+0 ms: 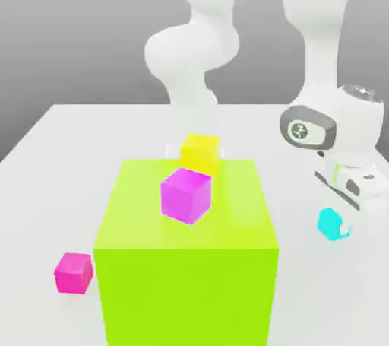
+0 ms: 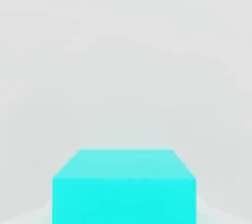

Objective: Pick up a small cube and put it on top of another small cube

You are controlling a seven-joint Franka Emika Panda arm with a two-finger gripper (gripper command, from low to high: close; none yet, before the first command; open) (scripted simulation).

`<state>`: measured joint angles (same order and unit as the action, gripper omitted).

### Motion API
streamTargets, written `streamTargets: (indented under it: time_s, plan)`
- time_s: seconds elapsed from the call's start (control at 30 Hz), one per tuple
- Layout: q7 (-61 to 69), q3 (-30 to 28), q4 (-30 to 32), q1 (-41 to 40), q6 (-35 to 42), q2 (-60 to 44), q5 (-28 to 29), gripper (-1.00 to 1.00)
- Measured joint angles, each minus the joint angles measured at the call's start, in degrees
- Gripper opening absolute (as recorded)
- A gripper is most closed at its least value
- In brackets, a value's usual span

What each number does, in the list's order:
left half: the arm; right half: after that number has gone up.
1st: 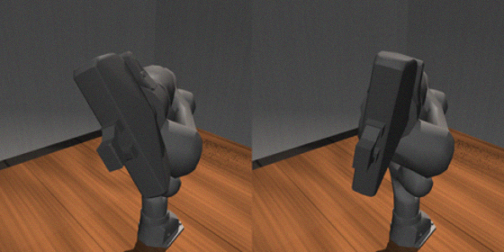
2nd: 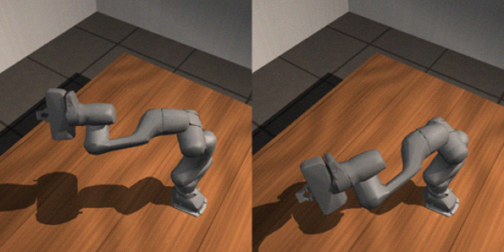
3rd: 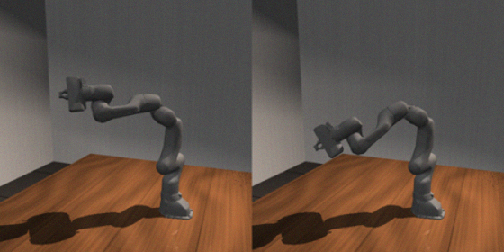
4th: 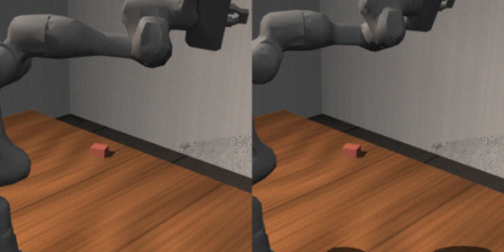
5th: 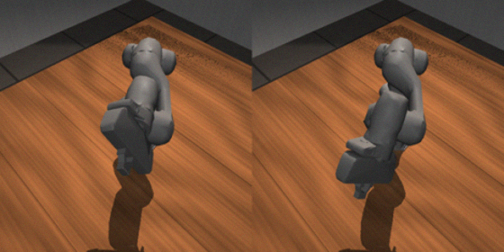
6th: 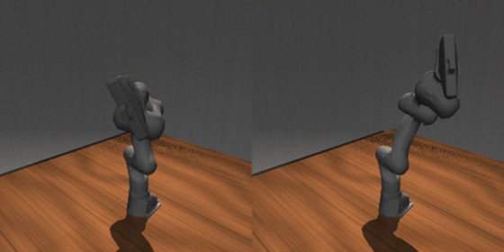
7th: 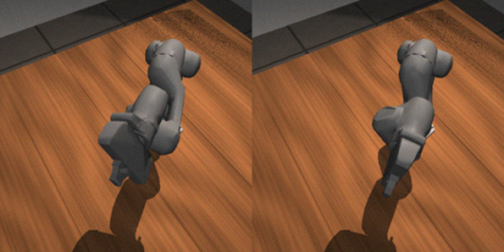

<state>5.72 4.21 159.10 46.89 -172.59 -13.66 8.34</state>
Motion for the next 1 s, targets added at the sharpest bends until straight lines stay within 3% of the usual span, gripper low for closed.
streamTargets:
  time_s: [0.17, 0.3, 0.8, 0.93, 0.97, 1.0]
  plan:
    - [4.7, 2.5, 1.6, -1.5, 8.2, 9.9, -6.4, -1.0]
    - [5.7, -0.9, -2.6, -7.1, 17.6, 15.2, -8.3, -1.0]
    - [1.1, -17.7, -22.9, -30.2, 54.7, 32.4, -3.6, -1.0]
    - [1.0, -19.5, -19.9, -32.0, 50.1, 30.7, -3.3, -1.0]
    - [1.1, -19.7, -18.9, -32.1, 48.4, 30.0, -3.4, 1.0]
    - [1.1, -19.7, -18.9, -32.1, 48.4, 30.0, -3.4, 1.0]
